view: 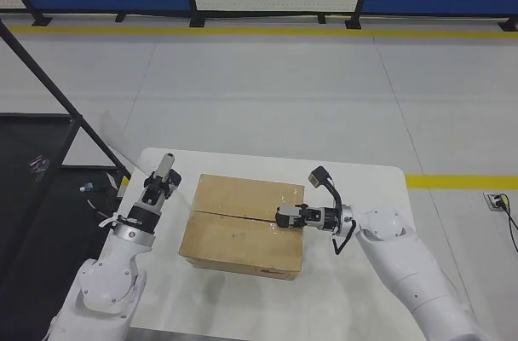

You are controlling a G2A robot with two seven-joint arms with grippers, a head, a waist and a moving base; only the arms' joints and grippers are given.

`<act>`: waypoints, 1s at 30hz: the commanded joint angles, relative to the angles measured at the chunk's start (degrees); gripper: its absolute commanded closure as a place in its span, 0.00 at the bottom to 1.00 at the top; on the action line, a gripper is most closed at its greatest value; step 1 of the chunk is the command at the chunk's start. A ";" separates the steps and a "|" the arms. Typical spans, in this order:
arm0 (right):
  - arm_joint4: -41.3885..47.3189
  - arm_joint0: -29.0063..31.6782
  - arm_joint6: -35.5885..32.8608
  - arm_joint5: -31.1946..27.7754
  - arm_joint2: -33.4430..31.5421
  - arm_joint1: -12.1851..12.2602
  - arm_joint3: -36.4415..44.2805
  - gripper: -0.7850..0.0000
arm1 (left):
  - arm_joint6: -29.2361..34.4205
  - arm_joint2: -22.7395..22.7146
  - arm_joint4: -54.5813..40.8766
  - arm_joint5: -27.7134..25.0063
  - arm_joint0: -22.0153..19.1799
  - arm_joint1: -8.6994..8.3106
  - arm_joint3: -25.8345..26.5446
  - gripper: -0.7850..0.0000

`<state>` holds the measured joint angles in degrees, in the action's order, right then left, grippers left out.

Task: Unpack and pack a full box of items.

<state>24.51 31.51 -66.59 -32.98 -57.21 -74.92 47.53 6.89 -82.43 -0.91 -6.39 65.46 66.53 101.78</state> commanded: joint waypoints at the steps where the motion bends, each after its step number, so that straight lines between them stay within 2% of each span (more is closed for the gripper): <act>1: 0.06 1.15 0.54 -0.22 -1.05 0.43 1.65 0.00 | 0.57 1.13 1.10 -0.51 -0.65 0.13 -0.29 0.00; 16: -3.11 5.03 2.43 4.14 -3.85 2.11 9.60 0.00 | 1.99 6.15 7.58 -1.67 -2.07 0.93 -0.87 0.00; 30: -3.40 7.88 3.80 4.84 -6.39 3.21 12.81 0.00 | 4.00 9.18 11.29 -0.77 -4.82 1.67 -2.14 0.00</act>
<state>21.08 39.10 -62.87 -28.07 -63.28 -71.83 60.05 10.59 -73.86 9.83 -7.34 60.96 68.11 99.79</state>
